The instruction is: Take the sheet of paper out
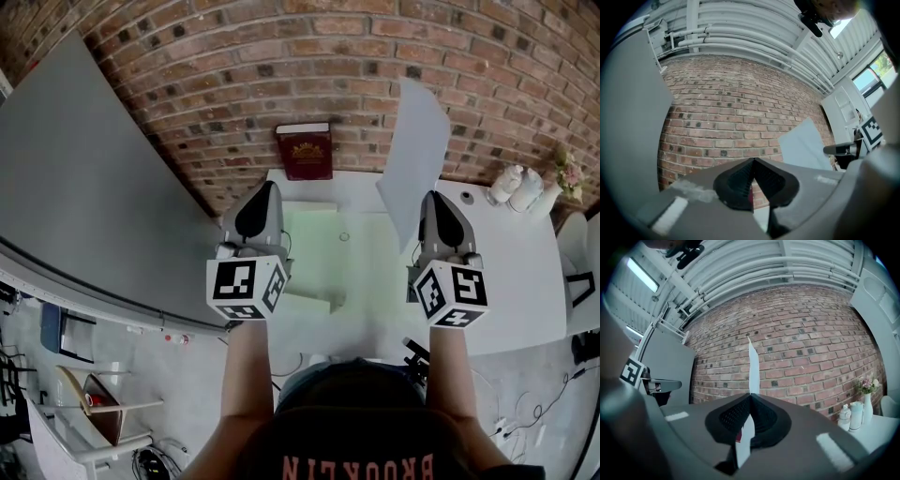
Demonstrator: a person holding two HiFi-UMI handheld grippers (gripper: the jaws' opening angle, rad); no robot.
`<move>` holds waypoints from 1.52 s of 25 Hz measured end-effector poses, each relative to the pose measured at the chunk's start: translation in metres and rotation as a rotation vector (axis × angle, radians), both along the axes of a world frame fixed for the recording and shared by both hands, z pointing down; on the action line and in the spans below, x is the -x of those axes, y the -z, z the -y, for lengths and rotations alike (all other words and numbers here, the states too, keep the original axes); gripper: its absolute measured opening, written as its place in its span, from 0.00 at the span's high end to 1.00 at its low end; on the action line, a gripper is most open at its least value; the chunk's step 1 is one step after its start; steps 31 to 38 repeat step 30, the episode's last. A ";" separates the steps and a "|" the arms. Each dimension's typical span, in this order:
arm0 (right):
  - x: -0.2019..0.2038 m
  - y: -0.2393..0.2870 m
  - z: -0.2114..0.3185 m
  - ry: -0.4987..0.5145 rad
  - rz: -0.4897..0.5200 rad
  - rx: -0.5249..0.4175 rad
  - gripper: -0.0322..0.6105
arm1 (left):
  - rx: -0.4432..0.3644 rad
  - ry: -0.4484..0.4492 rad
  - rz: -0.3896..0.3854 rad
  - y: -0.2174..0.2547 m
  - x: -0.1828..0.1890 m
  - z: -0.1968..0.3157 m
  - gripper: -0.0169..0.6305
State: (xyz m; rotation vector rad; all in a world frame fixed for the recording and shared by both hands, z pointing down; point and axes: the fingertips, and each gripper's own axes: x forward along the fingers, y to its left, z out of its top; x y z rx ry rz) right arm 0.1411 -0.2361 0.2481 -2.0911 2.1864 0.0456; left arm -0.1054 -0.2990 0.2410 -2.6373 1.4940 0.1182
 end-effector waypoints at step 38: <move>0.005 0.024 0.003 0.002 -0.066 -0.024 0.95 | -0.070 0.023 0.006 0.027 0.011 -0.001 0.97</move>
